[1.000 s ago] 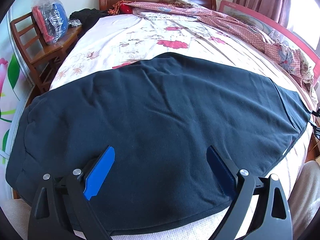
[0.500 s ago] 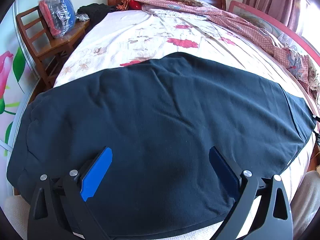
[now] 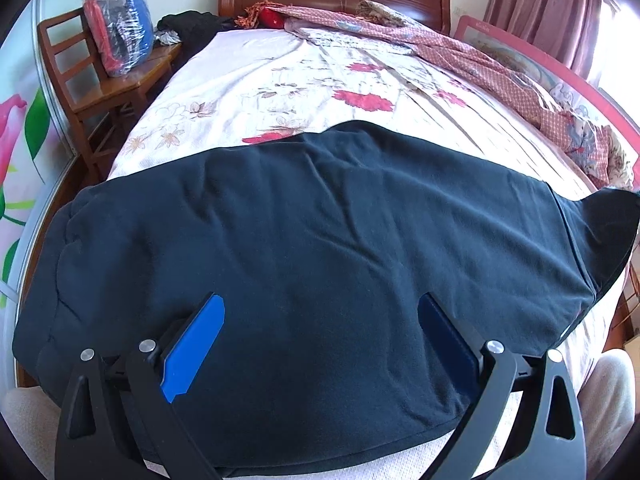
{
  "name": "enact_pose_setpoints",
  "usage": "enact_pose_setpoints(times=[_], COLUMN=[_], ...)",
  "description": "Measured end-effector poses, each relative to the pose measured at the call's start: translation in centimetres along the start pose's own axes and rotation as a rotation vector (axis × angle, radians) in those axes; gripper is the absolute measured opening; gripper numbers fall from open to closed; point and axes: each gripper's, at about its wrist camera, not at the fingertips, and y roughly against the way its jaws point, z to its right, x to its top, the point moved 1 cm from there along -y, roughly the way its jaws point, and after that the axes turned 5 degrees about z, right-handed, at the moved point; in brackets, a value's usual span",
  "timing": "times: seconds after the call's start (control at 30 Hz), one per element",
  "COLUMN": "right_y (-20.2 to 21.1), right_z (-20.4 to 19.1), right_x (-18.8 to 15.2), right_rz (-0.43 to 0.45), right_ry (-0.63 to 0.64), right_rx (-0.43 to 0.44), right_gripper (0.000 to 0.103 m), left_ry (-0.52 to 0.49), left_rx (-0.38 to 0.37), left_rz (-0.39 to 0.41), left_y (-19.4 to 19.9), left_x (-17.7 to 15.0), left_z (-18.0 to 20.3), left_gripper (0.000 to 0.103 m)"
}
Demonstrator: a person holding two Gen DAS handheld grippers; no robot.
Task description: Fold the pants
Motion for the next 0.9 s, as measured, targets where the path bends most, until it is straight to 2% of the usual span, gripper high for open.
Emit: enact_pose_setpoints(times=[0.03, 0.17, 0.27, 0.37, 0.47, 0.5, 0.53, 0.57, 0.6, 0.7, 0.77, 0.83, 0.87, 0.9], right_y=[0.4, 2.8, 2.8, 1.4, -1.1, -2.2, -2.9, -3.5, -3.8, -4.3, -5.1, -6.9, -8.1, -10.2], right_z=[-1.5, -9.2, -12.8, -11.9, -7.7, -5.9, -4.7, -3.6, -2.7, -2.5, -3.5, -5.4, -6.5, -7.3], right_x=[0.1, 0.0, -1.0, -1.7, -2.3, -2.7, -3.1, -3.4, -4.0, -5.2, -5.6, -6.3, -6.9, -7.5], right_rz=[0.012, 0.094, 0.060, 0.024, -0.047, -0.083, -0.107, -0.122, -0.118, -0.095, -0.092, -0.100, -0.121, -0.177], right_ry=[0.037, 0.239, 0.296, 0.240, 0.184, 0.196, 0.218, 0.248, 0.291, 0.431, 0.493, 0.578, 0.630, 0.693], right_rx=[0.022, 0.100, 0.167, 0.191, 0.091, 0.011, -0.055, -0.112, -0.141, -0.198, -0.170, -0.200, -0.232, -0.274], right_gripper=[0.000, 0.000, 0.000, 0.000, 0.001, 0.017, 0.053, 0.065, 0.071, 0.071, 0.071, 0.071, 0.071, 0.071], left_ry=[0.006, 0.042, 0.064, 0.073, 0.087, 0.094, 0.100, 0.102, 0.102, 0.080, 0.059, 0.042, 0.033, 0.027], left_rx=[0.001, -0.003, -0.009, -0.015, -0.019, -0.020, -0.021, -0.022, -0.020, -0.021, -0.014, -0.013, -0.009, -0.006], left_rz=[0.005, 0.025, 0.034, 0.037, 0.028, 0.024, 0.021, 0.020, 0.019, 0.016, 0.011, 0.001, -0.004, -0.005], left_y=[0.1, 0.4, 0.7, 0.9, 0.7, 0.6, 0.5, 0.5, 0.4, 0.3, 0.1, -0.1, -0.2, -0.2], left_x=[0.1, 0.1, 0.0, -0.3, -0.6, -0.6, -0.6, -0.6, -0.6, -0.7, -0.8, -0.7, -0.7, -0.7], left_z=[-0.2, -1.1, -1.7, -2.1, -2.6, -2.6, -2.7, -2.6, -2.5, -2.1, -1.6, -1.1, -0.8, -0.6], left_gripper=[0.098, 0.098, 0.098, 0.098, 0.098, 0.098, 0.098, 0.098, 0.098, 0.098, 0.098, 0.098, 0.098, 0.098])
